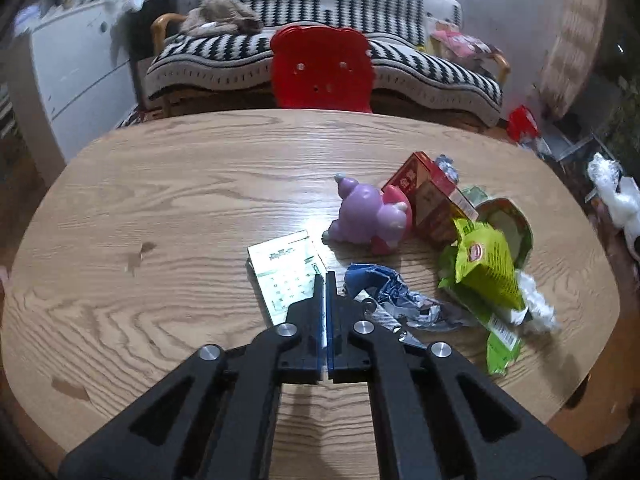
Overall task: Collect trash
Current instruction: 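Grasp the clear plastic bag with the right tool while the left tool grasps the white cigarette pack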
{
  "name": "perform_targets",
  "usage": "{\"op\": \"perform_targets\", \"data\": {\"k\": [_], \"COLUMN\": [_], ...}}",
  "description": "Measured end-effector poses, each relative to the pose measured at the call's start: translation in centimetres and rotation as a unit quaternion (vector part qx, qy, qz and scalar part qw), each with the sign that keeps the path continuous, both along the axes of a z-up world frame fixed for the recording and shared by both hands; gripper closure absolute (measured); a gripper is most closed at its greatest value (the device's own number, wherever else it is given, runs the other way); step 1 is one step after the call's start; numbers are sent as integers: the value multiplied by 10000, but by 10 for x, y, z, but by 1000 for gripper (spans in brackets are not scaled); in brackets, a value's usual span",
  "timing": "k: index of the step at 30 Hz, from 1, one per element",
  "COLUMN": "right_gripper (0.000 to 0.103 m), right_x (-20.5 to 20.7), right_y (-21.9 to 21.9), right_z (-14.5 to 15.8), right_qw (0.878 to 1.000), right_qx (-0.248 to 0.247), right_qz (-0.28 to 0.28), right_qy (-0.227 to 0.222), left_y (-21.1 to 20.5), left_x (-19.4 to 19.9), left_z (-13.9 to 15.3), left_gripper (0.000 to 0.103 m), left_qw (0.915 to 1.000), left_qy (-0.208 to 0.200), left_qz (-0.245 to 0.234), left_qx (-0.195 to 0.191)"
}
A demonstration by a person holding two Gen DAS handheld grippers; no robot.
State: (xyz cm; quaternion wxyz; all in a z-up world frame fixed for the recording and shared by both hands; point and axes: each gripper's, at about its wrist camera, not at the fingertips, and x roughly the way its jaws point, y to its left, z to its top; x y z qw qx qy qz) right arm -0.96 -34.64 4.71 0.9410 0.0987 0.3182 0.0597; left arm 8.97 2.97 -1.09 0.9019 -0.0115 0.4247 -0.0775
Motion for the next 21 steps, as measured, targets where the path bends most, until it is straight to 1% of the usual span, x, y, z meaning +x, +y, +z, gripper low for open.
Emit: {"op": "perform_targets", "data": {"k": [1, 2, 3, 4, 5, 7, 9, 12, 14, 15, 16, 17, 18, 20, 21], "right_gripper": [93, 93, 93, 93, 93, 93, 93, 93, 93, 93, 93, 93, 93, 93, 93], "right_x": [-4, -5, -7, -8, -8, -7, -5, -1, 2, 2, 3, 3, 3, 2, 3], "right_y": [-6, -11, -15, -16, -17, -14, -10, 0, 6, 8, 10, 10, 11, 9, 7], "right_z": [-2, -2, -4, -4, -5, -5, -5, -5, -7, -7, -8, -9, -9, -10, -9], "right_qw": [10000, 10000, 10000, 9999, 9999, 9999, 10000, 9999, 9998, 9998, 9997, 9997, 9996, 9996, 9997], "right_qx": [5, -5, -30, -39, -42, -42, -34, -68, -118, -125, -136, -150, -164, -189, -191], "right_qz": [-30, -46, -66, -79, -84, -86, -30, 78, 135, 151, 173, 180, 183, 164, 156], "right_qy": [36, 53, 64, 65, 68, 62, 63, 59, 79, 86, 102, 105, 109, 98, 93], "left_y": [0, 2, 6, 8, 11, 12, 13, 9, 8, 10, 14, 14, 15, 16, 18], "left_x": [1, 3, 7, 10, 16, 32, 43, 57, 66, 70, 73, 75, 77, 81, 80], "left_z": [-4, -8, -15, -18, -21, -29, -33, -44, -53, -55, -60, -61, -62, -58, -56], "left_gripper": [86, 68, 15, 7, 7, 7, 7, 7, 7, 9, 14, 16, 19, 37, 39], "left_qw": [9998, 9996, 9991, 9987, 9984, 9972, 9951, 9920, 9891, 9883, 9863, 9854, 9850, 9854, 9854], "left_qy": [14, 38, 103, 109, 138, 326, 377, 584, 741, 783, 852, 896, 836, 739, 723], "left_qz": [-9, 107, 323, 456, 527, 667, 914, 1122, 1248, 1289, 1398, 1432, 1464, 1455, 1481], "left_qx": [186, 241, 235, 197, 154, 14, -65, 39, 230, 230, 218, 224, 369, 480, 440]}}
